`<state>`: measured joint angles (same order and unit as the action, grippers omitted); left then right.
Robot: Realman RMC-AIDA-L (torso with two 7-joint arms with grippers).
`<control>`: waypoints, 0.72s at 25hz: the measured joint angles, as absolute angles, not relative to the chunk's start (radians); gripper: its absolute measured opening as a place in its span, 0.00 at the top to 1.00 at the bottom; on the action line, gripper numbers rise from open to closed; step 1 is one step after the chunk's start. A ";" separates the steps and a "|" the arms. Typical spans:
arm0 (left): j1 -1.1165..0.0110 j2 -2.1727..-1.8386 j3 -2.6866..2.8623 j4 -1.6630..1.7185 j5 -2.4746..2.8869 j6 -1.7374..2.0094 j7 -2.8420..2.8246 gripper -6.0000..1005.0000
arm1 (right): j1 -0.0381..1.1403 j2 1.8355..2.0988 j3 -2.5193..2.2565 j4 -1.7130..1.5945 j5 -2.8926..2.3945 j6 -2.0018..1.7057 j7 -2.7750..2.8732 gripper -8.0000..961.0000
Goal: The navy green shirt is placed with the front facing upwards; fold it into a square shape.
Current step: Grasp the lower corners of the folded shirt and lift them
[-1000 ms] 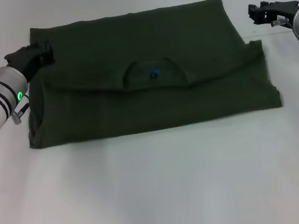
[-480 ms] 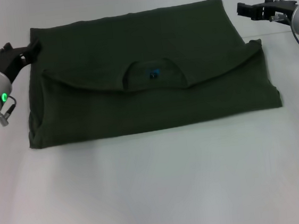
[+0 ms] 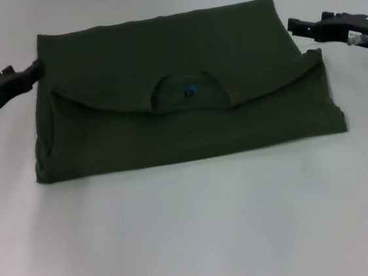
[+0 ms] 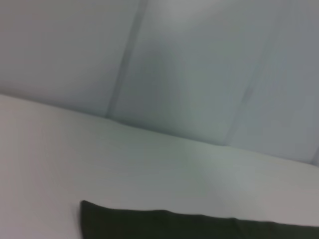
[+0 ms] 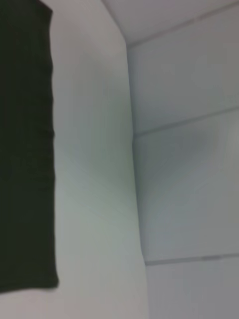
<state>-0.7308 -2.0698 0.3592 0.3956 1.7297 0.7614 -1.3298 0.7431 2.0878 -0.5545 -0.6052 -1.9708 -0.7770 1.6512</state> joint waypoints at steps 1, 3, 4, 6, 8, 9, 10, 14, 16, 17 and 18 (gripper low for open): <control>-0.703 -2.074 0.404 0.434 1.731 0.790 -1.377 0.28 | 0.730 2.088 -0.555 -0.614 -1.964 -0.806 1.651 0.07; -0.625 -2.083 0.495 0.545 1.742 0.881 -1.474 0.28 | 0.699 2.089 -0.555 -0.635 -1.948 -0.861 1.649 0.07; -0.610 -2.084 0.508 0.570 1.749 0.906 -1.497 0.28 | 0.687 2.089 -0.555 -0.642 -1.942 -0.884 1.647 0.07; -0.567 -2.083 0.524 0.637 1.812 0.987 -1.561 0.28 | 0.663 2.089 -0.555 -0.655 -1.929 -0.937 1.642 0.07; -0.551 -2.079 0.515 0.669 1.888 1.030 -1.596 0.28 | 0.647 2.089 -0.555 -0.662 -1.924 -0.981 1.639 0.07; -0.547 -2.078 0.511 0.682 1.930 1.044 -1.615 0.28 | 0.640 2.089 -0.555 -0.664 -1.923 -1.001 1.634 0.07; -0.546 -2.077 0.508 0.690 1.970 1.052 -1.635 0.28 | 0.636 2.089 -0.555 -0.664 -1.922 -1.018 1.628 0.07; -0.560 -2.069 0.509 0.709 2.167 1.079 -1.738 0.28 | 0.625 2.095 -0.555 -0.662 -1.920 -1.075 1.581 0.07; -0.569 -2.066 0.514 0.711 2.221 1.092 -1.762 0.28 | 0.622 2.096 -0.555 -0.655 -1.914 -1.100 1.557 0.07; -0.575 -2.064 0.518 0.711 2.253 1.098 -1.776 0.28 | 0.621 2.097 -0.555 -0.652 -1.908 -1.114 1.544 0.07; -0.583 -2.063 0.522 0.711 2.306 1.103 -1.800 0.28 | 0.619 2.097 -0.555 -0.650 -1.905 -1.124 1.535 0.07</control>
